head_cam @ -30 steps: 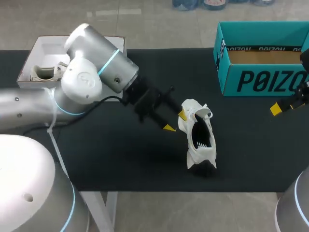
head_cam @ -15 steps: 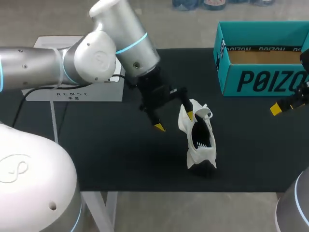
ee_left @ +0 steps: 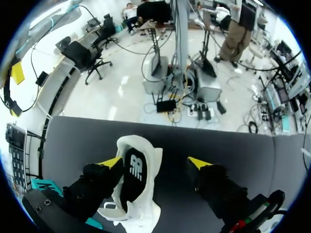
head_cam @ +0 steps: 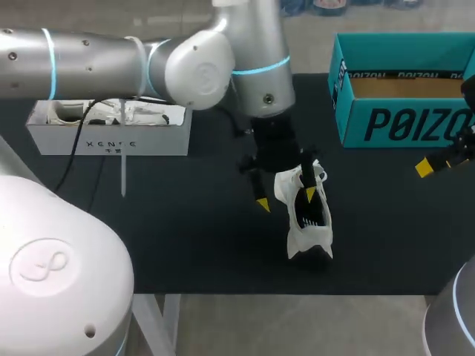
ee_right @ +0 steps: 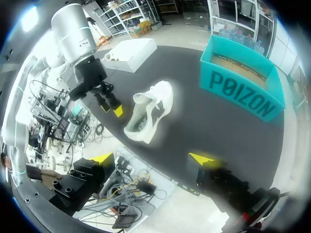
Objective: Take the shoe out of the shoebox, open the shoe tongue, remove and reinsert the insole, then place the shoe into the shoebox
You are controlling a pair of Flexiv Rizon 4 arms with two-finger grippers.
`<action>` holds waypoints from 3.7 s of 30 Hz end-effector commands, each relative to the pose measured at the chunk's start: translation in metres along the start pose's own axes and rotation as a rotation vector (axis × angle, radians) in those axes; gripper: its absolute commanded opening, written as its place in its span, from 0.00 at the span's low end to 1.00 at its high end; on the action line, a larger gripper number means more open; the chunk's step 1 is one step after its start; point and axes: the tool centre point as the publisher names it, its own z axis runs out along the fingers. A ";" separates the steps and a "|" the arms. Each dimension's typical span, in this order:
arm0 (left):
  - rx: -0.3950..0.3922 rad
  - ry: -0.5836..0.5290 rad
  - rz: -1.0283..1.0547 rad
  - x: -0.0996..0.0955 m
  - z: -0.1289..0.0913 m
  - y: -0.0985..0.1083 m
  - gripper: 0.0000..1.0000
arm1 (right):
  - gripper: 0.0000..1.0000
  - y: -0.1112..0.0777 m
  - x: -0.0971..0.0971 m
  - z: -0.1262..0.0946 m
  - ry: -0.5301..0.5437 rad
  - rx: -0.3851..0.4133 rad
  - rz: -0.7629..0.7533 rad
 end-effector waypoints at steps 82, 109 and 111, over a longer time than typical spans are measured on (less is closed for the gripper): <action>-0.424 0.150 -0.034 -0.038 0.124 0.054 0.00 | 1.00 0.001 0.000 0.001 -0.002 0.002 0.001; -0.472 0.139 -0.030 -0.049 0.110 0.063 0.00 | 1.00 0.001 0.000 0.001 -0.002 0.002 0.001; -0.461 0.146 -0.031 -0.052 0.116 0.067 0.00 | 1.00 0.001 0.000 0.001 -0.002 0.002 0.001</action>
